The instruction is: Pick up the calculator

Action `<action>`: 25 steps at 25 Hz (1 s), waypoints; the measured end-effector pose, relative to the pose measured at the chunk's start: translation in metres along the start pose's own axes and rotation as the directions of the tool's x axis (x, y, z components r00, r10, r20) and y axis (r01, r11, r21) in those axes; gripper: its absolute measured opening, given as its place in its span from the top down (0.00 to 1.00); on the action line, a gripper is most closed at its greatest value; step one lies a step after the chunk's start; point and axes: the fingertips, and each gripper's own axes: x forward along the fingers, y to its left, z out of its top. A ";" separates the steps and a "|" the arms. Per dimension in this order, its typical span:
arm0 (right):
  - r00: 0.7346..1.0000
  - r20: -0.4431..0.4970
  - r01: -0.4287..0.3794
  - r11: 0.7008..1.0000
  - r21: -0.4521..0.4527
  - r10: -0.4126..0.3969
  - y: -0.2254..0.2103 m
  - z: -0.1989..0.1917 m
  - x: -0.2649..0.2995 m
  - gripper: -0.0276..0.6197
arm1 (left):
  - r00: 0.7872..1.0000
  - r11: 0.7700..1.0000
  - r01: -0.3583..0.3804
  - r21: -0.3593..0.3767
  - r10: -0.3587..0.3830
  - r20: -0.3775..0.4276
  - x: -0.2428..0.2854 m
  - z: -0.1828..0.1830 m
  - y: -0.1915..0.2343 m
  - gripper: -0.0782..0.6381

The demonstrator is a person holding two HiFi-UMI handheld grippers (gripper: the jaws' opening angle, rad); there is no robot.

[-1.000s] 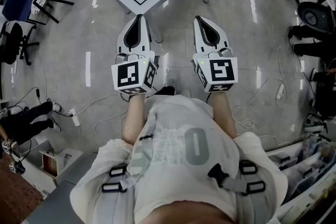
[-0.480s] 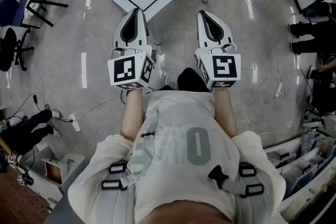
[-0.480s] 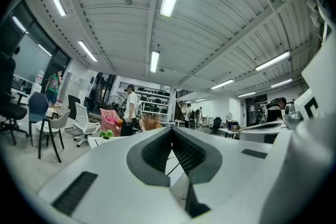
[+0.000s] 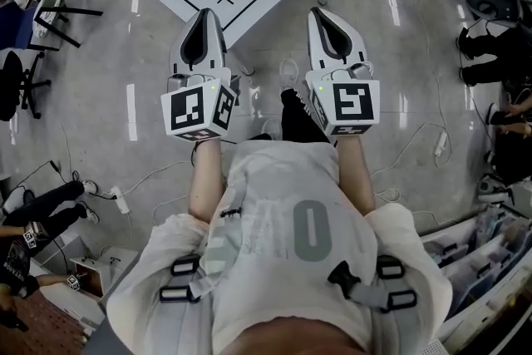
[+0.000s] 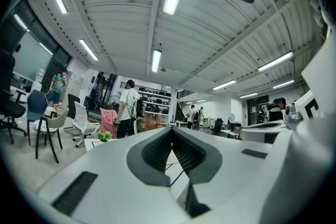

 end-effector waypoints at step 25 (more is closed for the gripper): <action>0.987 0.074 -0.143 0.989 -0.023 0.144 -0.154 0.021 0.244 0.95 | 0.988 0.989 -0.132 0.065 0.126 0.086 0.256 0.023 0.030 0.86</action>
